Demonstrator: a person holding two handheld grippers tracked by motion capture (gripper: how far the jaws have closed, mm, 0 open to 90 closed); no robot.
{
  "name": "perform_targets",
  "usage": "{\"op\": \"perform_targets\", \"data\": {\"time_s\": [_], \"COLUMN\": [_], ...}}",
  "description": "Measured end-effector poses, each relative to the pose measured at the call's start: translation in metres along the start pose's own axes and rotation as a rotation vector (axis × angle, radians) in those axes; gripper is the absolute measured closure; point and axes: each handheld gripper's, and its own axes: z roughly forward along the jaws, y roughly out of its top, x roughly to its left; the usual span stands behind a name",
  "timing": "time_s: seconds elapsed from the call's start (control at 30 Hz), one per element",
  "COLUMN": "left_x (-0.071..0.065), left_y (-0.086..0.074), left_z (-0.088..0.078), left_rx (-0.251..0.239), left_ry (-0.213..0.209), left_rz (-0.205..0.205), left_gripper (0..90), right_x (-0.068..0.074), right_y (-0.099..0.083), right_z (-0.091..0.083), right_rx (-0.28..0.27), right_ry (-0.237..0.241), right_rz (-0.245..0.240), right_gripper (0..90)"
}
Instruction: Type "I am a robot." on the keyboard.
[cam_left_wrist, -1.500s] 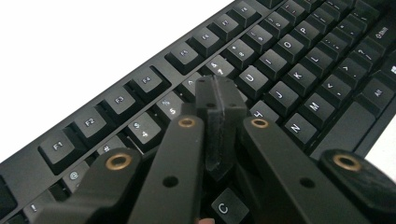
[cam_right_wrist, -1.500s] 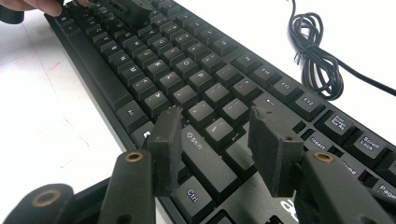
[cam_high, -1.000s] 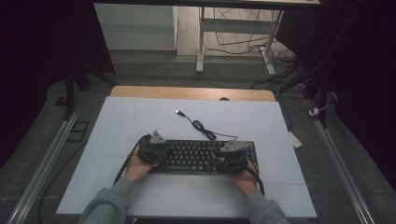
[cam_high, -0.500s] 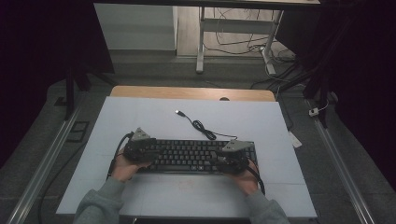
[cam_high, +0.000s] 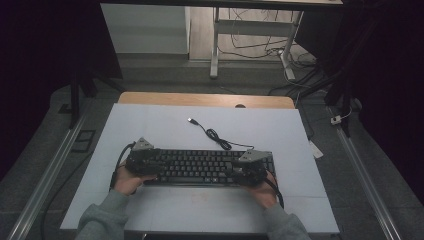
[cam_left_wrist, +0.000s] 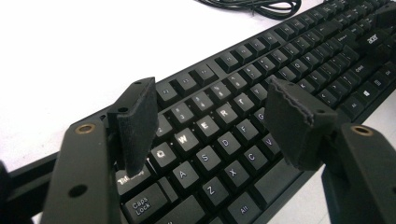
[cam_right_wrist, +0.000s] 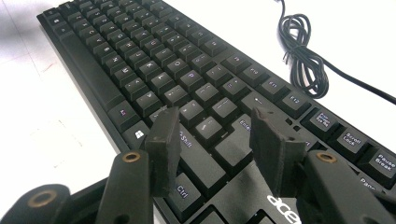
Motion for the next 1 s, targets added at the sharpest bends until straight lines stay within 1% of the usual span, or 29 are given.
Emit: {"op": "perform_targets", "data": {"time_s": [0.17,0.4,0.53,0.6,0.63,0.73,0.77,0.8,0.87,0.9,0.93,1.0], "left_x": [0.0,-0.001,-0.002,-0.002,-0.002,-0.003,-0.003,-0.003,-0.003,-0.003,-0.003,-0.003], "left_y": [-0.001,-0.001,-0.002,-0.002,-0.002,-0.002,-0.002,-0.002,-0.003,-0.003,-0.003,-0.003], "left_z": [0.001,0.004,0.005,0.006,0.007,0.007,0.008,0.008,0.008,0.008,0.008,0.009], "left_rx": [0.007,0.019,0.026,0.031,0.033,0.035,0.037,0.038,0.04,0.041,0.041,0.044], "left_ry": [-0.006,-0.005,-0.005,-0.007,-0.007,-0.006,-0.007,-0.007,-0.005,-0.006,-0.006,-0.006], "left_rz": [0.005,0.015,0.024,0.027,0.029,0.029,0.03,0.031,0.033,0.034,0.034,0.035], "left_gripper": [35.0,34.8,34.5,34.3,34.3,34.2,34.2,34.2,34.1,34.1,34.1,33.9], "right_x": [0.002,0.008,0.014,0.017,0.018,0.022,0.023,0.024,0.026,0.027,0.029,0.03], "right_y": [0.001,0.009,0.014,0.018,0.019,0.024,0.025,0.026,0.028,0.028,0.029,0.029], "right_z": [0.0,0.003,0.009,0.012,0.015,0.021,0.023,0.025,0.029,0.031,0.033,0.038], "right_rx": [-0.005,-0.015,-0.014,-0.005,-0.01,0.005,0.009,0.012,0.029,0.03,0.039,0.059], "right_ry": [0.004,0.029,0.034,0.027,0.027,0.047,0.049,0.061,0.089,0.096,0.093,0.092], "right_rz": [-0.003,-0.006,-0.001,-0.003,-0.003,-0.011,-0.014,-0.013,-0.018,-0.021,-0.028,-0.042], "right_gripper": [53.2,53.2,53.2,53.4,54.5,64.0,69.6,75.5,83.5,86.6,88.9,89.5]}}
